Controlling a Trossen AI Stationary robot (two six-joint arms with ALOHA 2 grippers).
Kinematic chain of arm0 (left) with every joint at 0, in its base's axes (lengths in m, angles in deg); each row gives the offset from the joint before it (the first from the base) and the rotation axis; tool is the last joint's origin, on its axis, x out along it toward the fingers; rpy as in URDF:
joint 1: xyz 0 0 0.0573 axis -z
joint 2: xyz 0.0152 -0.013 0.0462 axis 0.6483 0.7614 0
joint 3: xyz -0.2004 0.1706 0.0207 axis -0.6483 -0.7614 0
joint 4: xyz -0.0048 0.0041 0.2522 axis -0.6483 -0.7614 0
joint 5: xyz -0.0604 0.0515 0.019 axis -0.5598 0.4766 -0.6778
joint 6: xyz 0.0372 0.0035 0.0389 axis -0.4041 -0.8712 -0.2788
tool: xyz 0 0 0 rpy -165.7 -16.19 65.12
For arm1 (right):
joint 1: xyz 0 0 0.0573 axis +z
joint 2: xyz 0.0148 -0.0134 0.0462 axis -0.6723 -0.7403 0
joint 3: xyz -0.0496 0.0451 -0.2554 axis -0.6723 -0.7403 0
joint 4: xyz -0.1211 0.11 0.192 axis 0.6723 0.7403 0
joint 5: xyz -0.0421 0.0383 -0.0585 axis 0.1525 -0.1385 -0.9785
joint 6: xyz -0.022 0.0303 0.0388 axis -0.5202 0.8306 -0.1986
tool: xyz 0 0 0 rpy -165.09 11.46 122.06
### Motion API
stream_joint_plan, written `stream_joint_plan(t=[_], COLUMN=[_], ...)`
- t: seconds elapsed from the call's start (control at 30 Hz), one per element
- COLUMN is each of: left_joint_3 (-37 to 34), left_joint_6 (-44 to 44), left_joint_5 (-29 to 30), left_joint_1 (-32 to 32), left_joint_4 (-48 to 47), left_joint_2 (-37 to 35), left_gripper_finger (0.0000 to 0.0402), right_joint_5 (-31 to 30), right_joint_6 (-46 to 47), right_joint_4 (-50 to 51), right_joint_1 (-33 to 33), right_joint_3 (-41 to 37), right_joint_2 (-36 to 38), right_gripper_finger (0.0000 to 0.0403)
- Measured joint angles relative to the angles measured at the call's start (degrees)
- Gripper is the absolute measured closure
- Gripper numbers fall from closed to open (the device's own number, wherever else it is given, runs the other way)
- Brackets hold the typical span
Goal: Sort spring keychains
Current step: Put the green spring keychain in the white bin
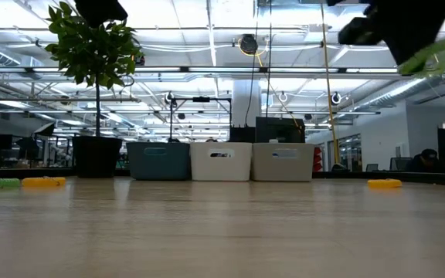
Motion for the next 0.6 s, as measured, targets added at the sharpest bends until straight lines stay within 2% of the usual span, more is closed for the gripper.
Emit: stream_joint_plan(t=[0.27,0.6], left_joint_3=[0.0,0.0], left_joint_6=[0.9,1.1], left_joint_5=[0.0,0.0], left_joint_1=[0.0,0.0], left_joint_4=[0.0,0.0], left_joint_2=[0.0,0.0], left_gripper_finger=[0.0110,0.0110], right_joint_5=[0.0,0.1], right_joint_6=[-10.9,-20.2], right_joint_4=[7.8,17.2], right_joint_1=[-7.3,-14.8], right_joint_3=[10.9,27.0], right_joint_2=[-0.2,-5.5], right_gripper_finger=[0.0403,0.0403])
